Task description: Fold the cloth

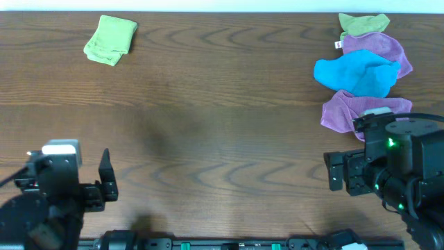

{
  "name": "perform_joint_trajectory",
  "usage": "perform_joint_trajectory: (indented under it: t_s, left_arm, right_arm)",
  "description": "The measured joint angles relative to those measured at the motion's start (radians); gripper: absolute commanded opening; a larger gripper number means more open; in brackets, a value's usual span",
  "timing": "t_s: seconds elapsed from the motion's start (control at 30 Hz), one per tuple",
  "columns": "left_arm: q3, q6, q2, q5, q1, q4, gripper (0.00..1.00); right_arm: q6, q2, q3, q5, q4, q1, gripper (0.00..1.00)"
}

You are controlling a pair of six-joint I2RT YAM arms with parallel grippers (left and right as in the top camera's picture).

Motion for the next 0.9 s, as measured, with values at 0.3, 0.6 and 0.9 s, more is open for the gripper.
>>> perform_joint_trajectory:
  t_s: [0.3, 0.6, 0.9]
  left_arm:
    - [-0.478, 0.037, -0.269, 0.105, 0.049, 0.323, 0.95]
    - [-0.824, 0.033, -0.418, 0.218, 0.053, 0.537, 0.95]
    - [-1.022, -0.025, -0.502, 0.251, 0.053, 0.682, 0.95]
  right_arm:
    - [0.0, 0.0, -0.003, 0.0, 0.0, 0.0, 0.99]
    - [0.0, 0.0, -0.004, 0.0, 0.0, 0.0, 0.99]
    - [0.0, 0.0, -0.004, 0.0, 0.0, 0.0, 0.99]
